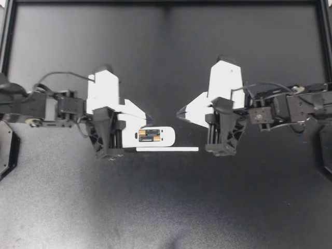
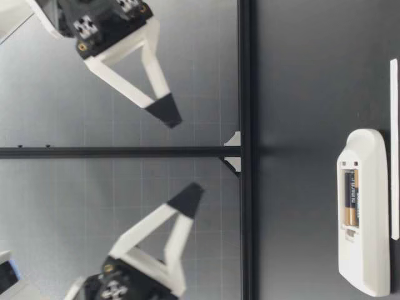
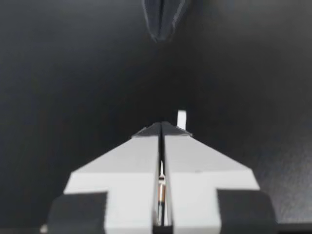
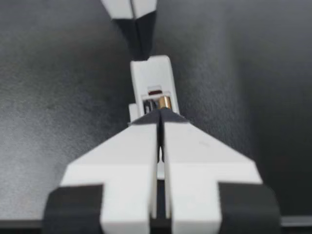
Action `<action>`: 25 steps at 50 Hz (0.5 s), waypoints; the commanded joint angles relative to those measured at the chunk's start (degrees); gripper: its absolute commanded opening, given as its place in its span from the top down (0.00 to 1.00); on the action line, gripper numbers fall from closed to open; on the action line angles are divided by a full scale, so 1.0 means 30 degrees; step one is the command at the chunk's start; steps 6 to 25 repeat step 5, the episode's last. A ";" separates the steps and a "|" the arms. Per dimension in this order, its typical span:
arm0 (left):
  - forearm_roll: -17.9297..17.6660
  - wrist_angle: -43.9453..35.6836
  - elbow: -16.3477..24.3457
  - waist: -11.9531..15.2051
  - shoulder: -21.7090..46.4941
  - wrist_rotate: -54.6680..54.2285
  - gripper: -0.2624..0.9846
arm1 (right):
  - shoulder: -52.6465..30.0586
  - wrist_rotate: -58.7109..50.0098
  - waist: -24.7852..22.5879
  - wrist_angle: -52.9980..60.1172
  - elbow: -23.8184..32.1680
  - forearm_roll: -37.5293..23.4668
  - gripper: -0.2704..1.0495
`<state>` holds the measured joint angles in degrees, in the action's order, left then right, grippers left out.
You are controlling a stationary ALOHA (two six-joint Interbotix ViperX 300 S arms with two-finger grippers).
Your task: Place the battery into the slot of the remote controller.
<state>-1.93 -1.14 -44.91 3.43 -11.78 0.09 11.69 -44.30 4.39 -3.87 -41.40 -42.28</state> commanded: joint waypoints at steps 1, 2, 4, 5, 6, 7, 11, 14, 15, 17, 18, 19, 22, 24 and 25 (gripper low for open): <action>0.0000 -0.0352 0.0176 -0.0029 -0.0703 0.0059 0.92 | 0.0527 0.0059 -0.0059 0.0293 0.0205 -0.0029 0.90; 0.0000 -0.0439 0.0146 -0.0029 -0.0820 0.0088 0.92 | 0.0527 0.0029 -0.0059 0.0264 0.0176 -0.0029 0.90; 0.0000 -0.0527 0.0088 -0.0029 -0.0908 0.0088 0.92 | 0.0498 0.0029 -0.0059 0.0293 0.0176 -0.0029 0.90; 0.0000 -0.0586 0.0088 -0.0029 -0.0967 0.0088 0.92 | 0.0498 0.0029 -0.0059 0.0293 0.0176 -0.0029 0.90; 0.0000 -0.0586 0.0088 -0.0029 -0.0967 0.0088 0.92 | 0.0498 0.0029 -0.0059 0.0293 0.0176 -0.0029 0.90; 0.0000 -0.0586 0.0088 -0.0029 -0.0967 0.0088 0.92 | 0.0498 0.0029 -0.0059 0.0293 0.0176 -0.0029 0.90; 0.0000 -0.0586 0.0088 -0.0029 -0.0967 0.0088 0.92 | 0.0498 0.0029 -0.0059 0.0293 0.0176 -0.0029 0.90; 0.0000 -0.0586 0.0088 -0.0029 -0.0967 0.0088 0.92 | 0.0498 0.0029 -0.0059 0.0293 0.0176 -0.0029 0.90; 0.0000 -0.0586 0.0088 -0.0029 -0.0967 0.0088 0.92 | 0.0498 0.0029 -0.0059 0.0293 0.0176 -0.0029 0.90; 0.0000 -0.0586 0.0088 -0.0029 -0.0967 0.0088 0.92 | 0.0498 0.0029 -0.0059 0.0293 0.0176 -0.0029 0.90; 0.0000 -0.0586 0.0088 -0.0029 -0.0967 0.0088 0.92 | 0.0498 0.0029 -0.0059 0.0293 0.0176 -0.0029 0.90; 0.0000 -0.0586 0.0088 -0.0029 -0.0967 0.0088 0.92 | 0.0498 0.0029 -0.0059 0.0293 0.0176 -0.0029 0.90; 0.0000 -0.0586 0.0088 -0.0029 -0.0967 0.0088 0.92 | 0.0498 0.0029 -0.0059 0.0293 0.0176 -0.0029 0.90; 0.0000 -0.0586 0.0088 -0.0029 -0.0967 0.0088 0.92 | 0.0498 0.0029 -0.0059 0.0293 0.0176 -0.0029 0.90; 0.0000 -0.0586 0.0088 -0.0029 -0.0967 0.0088 0.92 | 0.0498 0.0029 -0.0059 0.0293 0.0176 -0.0029 0.90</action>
